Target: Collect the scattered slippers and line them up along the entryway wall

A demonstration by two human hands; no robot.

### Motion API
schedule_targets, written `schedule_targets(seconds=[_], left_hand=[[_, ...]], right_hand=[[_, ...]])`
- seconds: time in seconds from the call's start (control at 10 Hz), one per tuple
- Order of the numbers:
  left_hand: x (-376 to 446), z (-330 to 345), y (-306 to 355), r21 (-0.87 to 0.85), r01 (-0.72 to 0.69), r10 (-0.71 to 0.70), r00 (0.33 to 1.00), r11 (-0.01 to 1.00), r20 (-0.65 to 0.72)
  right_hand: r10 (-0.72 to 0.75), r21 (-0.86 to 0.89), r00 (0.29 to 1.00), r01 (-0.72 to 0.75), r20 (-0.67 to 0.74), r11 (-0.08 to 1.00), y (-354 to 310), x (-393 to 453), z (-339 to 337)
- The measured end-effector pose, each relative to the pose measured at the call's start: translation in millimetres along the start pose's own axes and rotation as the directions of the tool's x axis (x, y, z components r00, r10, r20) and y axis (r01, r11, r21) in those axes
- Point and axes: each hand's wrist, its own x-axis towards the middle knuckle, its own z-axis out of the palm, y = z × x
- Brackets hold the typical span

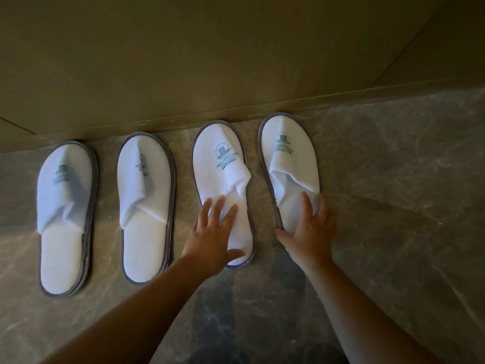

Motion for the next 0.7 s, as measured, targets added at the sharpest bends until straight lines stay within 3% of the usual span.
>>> schedule_targets(seconds=[0.6, 0.7], left_hand=[[-0.3, -2.9, 0.7, -0.036, 0.013, -0.014, 0.999, 0.999, -0.05], [-5.6, -16.7, 4.6, -0.063, 0.012, -0.015, 0.999, 0.998, -0.048]], right_hand=[[0.023, -0.015, 0.999, -0.023, 0.032, 1.0, -2.2, 1.5, -7.2], [-0.078, 0.006, 0.997, 0.079, -0.025, 0.997, -5.9, -0.5, -23.3]])
